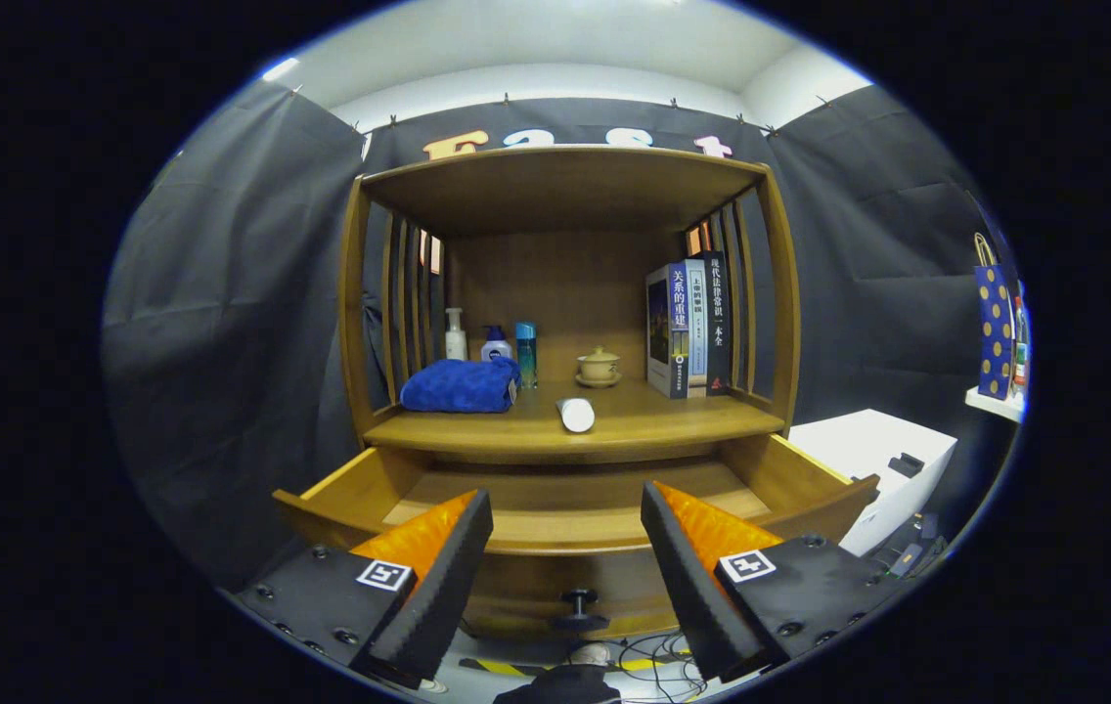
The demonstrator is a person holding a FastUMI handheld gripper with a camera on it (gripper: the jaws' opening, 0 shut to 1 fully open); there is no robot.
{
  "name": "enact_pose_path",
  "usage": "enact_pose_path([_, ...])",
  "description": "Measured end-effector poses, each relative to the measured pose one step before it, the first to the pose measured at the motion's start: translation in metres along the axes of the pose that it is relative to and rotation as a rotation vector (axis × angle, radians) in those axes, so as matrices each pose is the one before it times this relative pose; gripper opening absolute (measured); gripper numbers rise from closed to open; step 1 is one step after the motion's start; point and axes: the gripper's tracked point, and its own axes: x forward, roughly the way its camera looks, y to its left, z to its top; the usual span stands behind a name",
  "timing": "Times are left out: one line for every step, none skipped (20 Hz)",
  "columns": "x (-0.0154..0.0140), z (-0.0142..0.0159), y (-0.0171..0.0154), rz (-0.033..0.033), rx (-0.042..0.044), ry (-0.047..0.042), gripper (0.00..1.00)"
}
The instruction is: Pull open the drawer, take out the items inside it, and place them on the countertop above the cabinet.
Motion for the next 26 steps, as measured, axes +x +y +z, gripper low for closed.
enact_pose_path([-0.00044,-0.00891,-0.00008,0.00069,0.00525,0.01398,0.99])
enact_pose_path([0.00033,-0.00862,0.00047,0.00231,0.01357,0.01654,0.99])
enact_pose_path([0.00174,-0.00779,0.00037,0.00258,0.01632,0.01479,0.99])
enact_pose_path([0.00155,-0.00582,-0.00129,-0.00054,0.01213,0.01189,0.99])
enact_pose_path([0.00223,-0.00507,-0.00192,-0.00606,0.00407,0.00765,0.99])
enact_pose_path([0.00248,-0.00414,-0.00244,-0.00586,-0.00205,0.00835,0.99])
enact_pose_path([0.00265,-0.00447,-0.00043,-0.0025,-0.00206,0.00921,0.99])
enact_pose_path([0.00391,-0.00343,0.00046,0.00083,0.00222,0.0076,0.99])
enact_pose_path([0.00311,-0.00283,0.00057,0.00098,0.00549,0.00359,0.99])
enact_pose_path([0.00286,-0.00206,-0.00103,-0.0031,0.00388,0.00311,0.98])
enact_pose_path([0.00265,-0.00221,-0.00058,-0.00466,0.00137,0.0035,0.98])
enact_pose_path([0.0015,-0.00351,-0.00313,-0.01669,-0.00317,0.00799,0.98])
enact_pose_path([0.00211,-0.00065,-0.00178,-0.00559,-0.00449,-0.00291,0.98])
enact_pose_path([0.00016,-0.00193,-0.00145,-0.00367,-0.0039,0.00537,0.98])
enact_pose_path([-0.00143,-0.00184,0.00013,0.00101,0.01007,0.00495,0.98])
enact_pose_path([0.00084,0.00132,0.00059,0.00102,0.01708,-0.004,0.98])
enact_pose_path([0.00029,-0.00141,0.00137,0.00135,0.00768,0.00554,0.98])
enact_pose_path([0.00038,-0.00088,-0.00657,0.00026,0.00534,-0.00378,0.98])
enact_pose_path([0.00068,0.00054,-0.00029,0.00043,-0.00065,-0.00129,0.98])
enact_pose_path([0.00067,0.00011,-0.0004,-0.00074,-0.00425,-0.00023,0.98])
enact_pose_path([0.00077,0.00034,-0.00082,-0.00129,-0.00323,0.00341,0.98])
enact_pose_path([0.00399,0.00071,0.00119,0.00173,0.00373,0.0012,0.98])
enact_pose_path([0.00296,0.00073,0.00015,0.00077,0.00568,-0.00061,0.98])
enact_pose_path([0.00331,0.00145,-0.00059,0.00053,0.00333,-0.00113,0.98])
enact_pose_path([0.0029,0.00269,0.00063,-0.00223,0.00008,-0.0049,0.98])
enact_pose_path([0.00293,0.00363,0.00035,-0.00171,-0.00159,-0.00508,0.98])
